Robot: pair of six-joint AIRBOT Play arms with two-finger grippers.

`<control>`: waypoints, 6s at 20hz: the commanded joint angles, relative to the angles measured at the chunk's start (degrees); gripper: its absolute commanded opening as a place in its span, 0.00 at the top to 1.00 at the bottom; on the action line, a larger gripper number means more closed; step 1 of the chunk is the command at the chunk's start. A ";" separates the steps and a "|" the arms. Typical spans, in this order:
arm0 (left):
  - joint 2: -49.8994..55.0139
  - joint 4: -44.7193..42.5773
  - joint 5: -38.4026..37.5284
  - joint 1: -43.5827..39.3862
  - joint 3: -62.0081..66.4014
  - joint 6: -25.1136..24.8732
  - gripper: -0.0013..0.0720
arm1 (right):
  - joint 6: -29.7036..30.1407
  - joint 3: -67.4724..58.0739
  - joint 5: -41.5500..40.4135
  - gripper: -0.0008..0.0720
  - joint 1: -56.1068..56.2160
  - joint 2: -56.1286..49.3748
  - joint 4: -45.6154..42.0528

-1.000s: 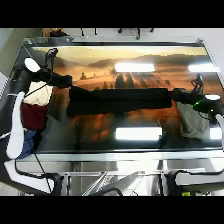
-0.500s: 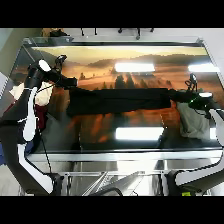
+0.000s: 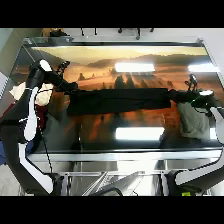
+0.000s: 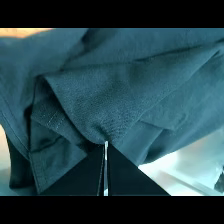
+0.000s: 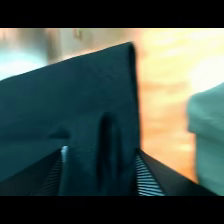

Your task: Fold the shirts.

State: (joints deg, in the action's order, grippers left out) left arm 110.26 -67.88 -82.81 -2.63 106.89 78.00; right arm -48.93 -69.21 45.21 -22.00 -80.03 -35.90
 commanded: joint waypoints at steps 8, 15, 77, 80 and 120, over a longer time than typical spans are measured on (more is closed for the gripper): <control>-0.02 0.11 -1.66 -0.04 8.31 3.56 0.15 | -6.25 -13.07 21.46 0.26 -2.60 -11.15 0.04; -0.20 8.00 -2.29 -1.77 9.86 4.15 0.17 | -6.60 -14.67 23.21 0.89 -0.76 -12.72 -0.13; -37.27 21.59 3.85 1.49 0.57 -2.56 0.96 | -28.85 -23.45 28.70 0.02 13.75 -10.58 -15.45; -37.27 21.57 3.74 1.49 0.57 -2.51 0.96 | -26.71 -23.45 27.89 0.02 18.29 -14.47 -12.57; -37.27 21.51 -1.29 1.49 0.44 -2.49 0.96 | -45.79 -40.61 10.01 0.96 -15.74 9.86 -8.68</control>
State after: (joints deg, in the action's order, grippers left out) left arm 72.99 -46.37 -84.09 -1.19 107.35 75.53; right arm -98.76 -109.82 63.55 -37.56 -69.69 -49.52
